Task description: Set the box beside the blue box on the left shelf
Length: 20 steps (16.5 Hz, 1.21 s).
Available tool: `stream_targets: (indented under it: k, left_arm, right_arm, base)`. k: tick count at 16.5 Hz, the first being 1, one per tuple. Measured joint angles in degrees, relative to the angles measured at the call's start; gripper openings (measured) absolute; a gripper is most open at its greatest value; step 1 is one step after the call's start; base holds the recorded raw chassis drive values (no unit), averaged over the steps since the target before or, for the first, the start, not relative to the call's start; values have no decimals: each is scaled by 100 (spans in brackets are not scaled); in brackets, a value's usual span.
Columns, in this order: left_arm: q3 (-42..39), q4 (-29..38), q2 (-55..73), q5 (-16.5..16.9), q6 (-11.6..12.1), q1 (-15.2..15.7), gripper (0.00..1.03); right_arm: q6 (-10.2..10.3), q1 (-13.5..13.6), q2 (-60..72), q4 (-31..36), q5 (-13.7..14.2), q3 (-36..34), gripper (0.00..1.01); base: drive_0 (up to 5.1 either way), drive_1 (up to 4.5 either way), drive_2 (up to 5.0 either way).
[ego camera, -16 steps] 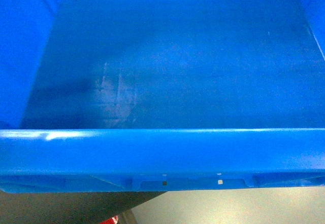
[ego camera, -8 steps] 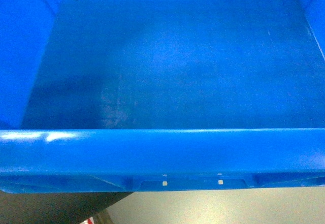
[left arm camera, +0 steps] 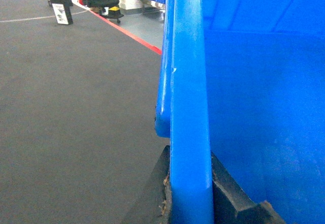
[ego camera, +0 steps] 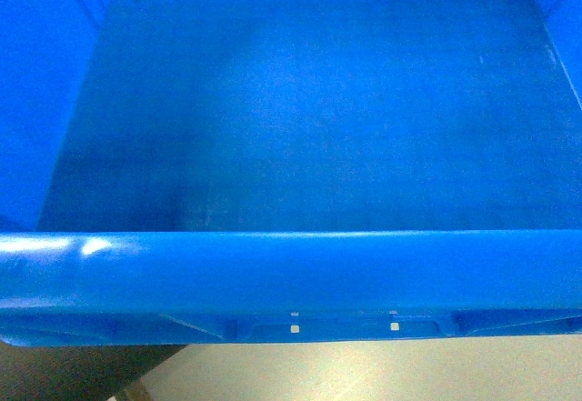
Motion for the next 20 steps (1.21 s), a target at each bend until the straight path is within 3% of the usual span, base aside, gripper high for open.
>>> stream_targets:
  k: [20]
  left_arm:
    - [0, 0, 0, -2, 0, 0, 10]
  right_arm:
    - [-2, 0, 0, 0, -2, 0, 16]
  base:
    - [-145, -145, -145]
